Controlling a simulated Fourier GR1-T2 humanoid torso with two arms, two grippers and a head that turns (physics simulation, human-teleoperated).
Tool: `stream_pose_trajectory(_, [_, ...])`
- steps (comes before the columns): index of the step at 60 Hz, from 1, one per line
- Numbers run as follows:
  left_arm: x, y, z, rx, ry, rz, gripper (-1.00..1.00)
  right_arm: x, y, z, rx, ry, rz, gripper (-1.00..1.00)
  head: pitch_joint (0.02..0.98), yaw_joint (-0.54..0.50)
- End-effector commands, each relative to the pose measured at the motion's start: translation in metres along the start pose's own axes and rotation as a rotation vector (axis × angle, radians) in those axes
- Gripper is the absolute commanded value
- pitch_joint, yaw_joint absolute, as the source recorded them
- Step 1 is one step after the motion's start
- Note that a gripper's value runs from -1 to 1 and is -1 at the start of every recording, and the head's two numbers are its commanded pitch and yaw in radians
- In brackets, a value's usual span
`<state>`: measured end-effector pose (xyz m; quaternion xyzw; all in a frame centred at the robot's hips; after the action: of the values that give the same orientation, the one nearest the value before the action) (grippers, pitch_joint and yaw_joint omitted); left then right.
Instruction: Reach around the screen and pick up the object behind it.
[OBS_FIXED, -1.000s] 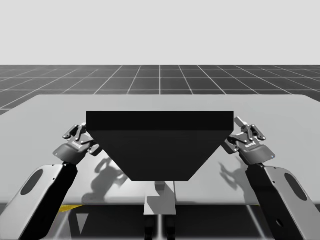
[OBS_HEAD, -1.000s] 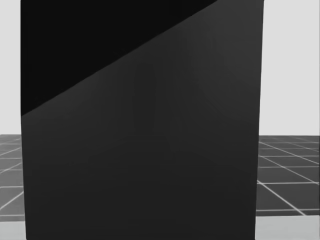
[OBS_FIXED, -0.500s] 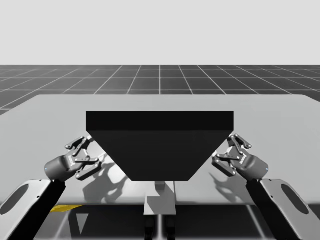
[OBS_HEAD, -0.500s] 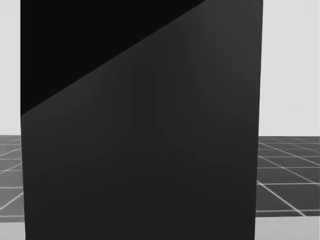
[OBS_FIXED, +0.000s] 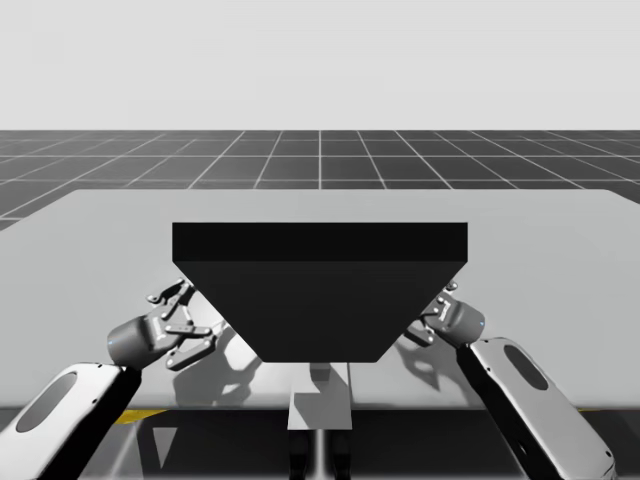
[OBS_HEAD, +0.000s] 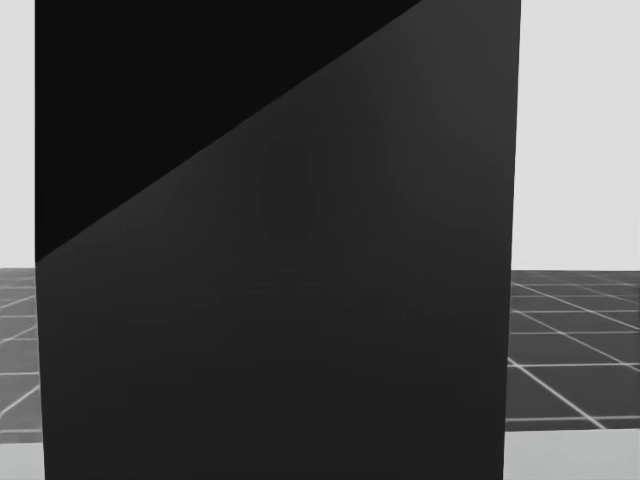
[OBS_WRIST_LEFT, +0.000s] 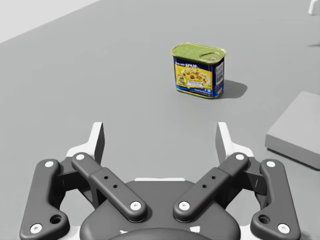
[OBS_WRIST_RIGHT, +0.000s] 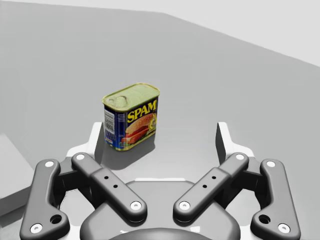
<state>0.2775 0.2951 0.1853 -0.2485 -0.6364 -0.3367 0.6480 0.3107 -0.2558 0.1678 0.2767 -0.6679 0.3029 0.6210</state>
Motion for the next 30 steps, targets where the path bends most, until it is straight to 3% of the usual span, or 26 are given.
stream_pose_trajectory(1, [-0.002,-0.006,-0.004,-0.016,0.009,-0.015,-1.00,-0.006,0.006,-0.025,0.073,0.007,0.005,-1.00,0.081,-0.06])
stream_pose_trajectory(9, [-0.002,-0.008,-0.005,-0.024,0.006,-0.017,-1.00,-0.008,-0.002,-0.041,0.087,0.004,-0.019,-1.00,0.084,-0.05])
stream_pose_trajectory(10, [-0.002,-0.008,-0.005,-0.026,0.004,-0.016,-1.00,-0.009,-0.005,-0.044,0.091,-0.001,-0.036,-1.00,0.085,-0.05])
stream_pose_trajectory(14, [-0.003,-0.008,-0.004,-0.027,0.004,-0.016,-1.00,-0.010,-0.010,-0.049,0.096,-0.009,-0.053,-1.00,0.088,-0.05])
stream_pose_trajectory(23, [-0.002,-0.009,-0.005,-0.035,0.003,-0.021,-1.00,-0.022,-0.025,-0.068,0.124,-0.017,-0.126,-1.00,0.097,-0.05])
stream_pose_trajectory(30, [-0.001,-0.012,-0.007,-0.038,0.001,-0.030,-1.00,-0.033,-0.028,-0.090,0.155,0.004,-0.131,-1.00,0.098,-0.05])
